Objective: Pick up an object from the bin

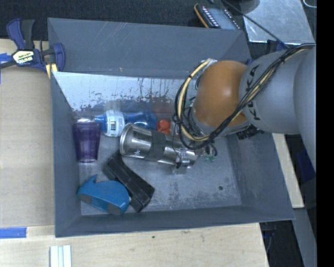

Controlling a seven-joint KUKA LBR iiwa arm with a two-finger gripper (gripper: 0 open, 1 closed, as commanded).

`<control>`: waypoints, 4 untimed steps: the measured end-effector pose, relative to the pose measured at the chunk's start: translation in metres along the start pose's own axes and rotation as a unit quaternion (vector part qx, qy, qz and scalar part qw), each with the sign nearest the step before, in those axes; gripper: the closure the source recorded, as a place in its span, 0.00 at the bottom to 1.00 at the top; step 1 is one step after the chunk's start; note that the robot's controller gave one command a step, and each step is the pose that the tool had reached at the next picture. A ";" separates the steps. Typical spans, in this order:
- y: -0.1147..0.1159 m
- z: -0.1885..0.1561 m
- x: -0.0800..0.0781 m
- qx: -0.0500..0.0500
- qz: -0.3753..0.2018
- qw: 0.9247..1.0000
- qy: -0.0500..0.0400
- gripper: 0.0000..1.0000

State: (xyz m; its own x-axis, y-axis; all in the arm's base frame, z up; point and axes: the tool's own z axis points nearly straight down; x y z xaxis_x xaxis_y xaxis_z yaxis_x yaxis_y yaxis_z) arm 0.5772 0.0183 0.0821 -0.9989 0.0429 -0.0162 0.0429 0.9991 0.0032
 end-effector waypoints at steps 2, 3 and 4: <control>0.009 0.004 -0.003 0.002 0.070 0.998 -0.007 1.00; 0.009 0.004 -0.003 0.002 0.070 0.998 -0.007 1.00; 0.009 -0.003 -0.002 0.002 0.070 0.998 -0.006 1.00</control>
Offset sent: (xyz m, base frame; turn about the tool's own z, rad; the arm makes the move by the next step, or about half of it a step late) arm -0.0018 0.0124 -0.0121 0.1429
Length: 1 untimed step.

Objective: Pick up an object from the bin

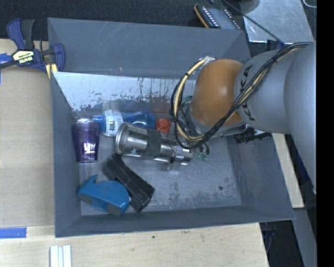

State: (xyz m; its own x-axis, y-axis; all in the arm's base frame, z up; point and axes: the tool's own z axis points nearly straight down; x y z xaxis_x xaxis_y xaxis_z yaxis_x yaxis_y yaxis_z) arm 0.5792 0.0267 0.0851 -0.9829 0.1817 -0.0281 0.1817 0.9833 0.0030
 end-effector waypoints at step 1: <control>0.000 -0.014 0.000 0.000 0.000 1.000 0.001 1.00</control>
Offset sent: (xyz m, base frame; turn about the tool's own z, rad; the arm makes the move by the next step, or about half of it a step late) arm -0.0001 -0.0001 0.0875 0.0000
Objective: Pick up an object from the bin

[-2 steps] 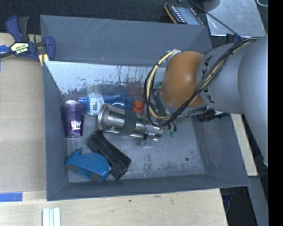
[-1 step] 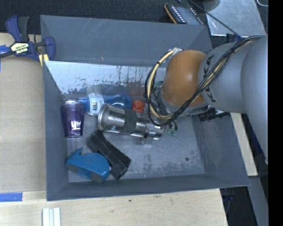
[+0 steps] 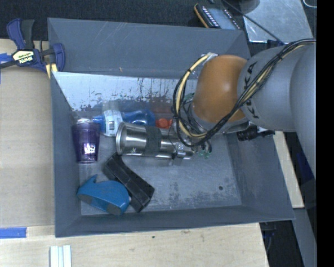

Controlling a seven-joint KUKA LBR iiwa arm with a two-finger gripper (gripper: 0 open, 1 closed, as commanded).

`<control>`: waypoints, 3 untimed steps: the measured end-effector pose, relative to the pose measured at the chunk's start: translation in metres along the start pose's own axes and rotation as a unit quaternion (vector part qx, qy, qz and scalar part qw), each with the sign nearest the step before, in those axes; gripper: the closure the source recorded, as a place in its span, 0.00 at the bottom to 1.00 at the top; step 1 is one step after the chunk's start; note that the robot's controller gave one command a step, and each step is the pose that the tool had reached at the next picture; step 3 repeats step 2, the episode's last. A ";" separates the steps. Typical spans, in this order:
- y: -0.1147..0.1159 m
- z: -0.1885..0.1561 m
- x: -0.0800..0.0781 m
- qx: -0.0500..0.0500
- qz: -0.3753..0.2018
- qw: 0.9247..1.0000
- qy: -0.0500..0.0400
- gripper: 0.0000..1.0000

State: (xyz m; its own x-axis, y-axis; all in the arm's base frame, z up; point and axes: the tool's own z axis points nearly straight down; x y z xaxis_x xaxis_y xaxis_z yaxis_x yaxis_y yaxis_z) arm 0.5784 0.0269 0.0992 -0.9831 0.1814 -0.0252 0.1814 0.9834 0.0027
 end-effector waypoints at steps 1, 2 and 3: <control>-0.001 -0.015 0.001 0.001 0.000 1.000 0.003 1.00; 0.000 -0.036 0.001 0.001 -0.001 1.000 0.003 1.00; 0.000 -0.036 0.001 0.001 -0.001 1.000 0.003 1.00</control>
Offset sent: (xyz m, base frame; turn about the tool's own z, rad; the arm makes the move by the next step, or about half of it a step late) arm 0.0001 0.0001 0.0661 0.0000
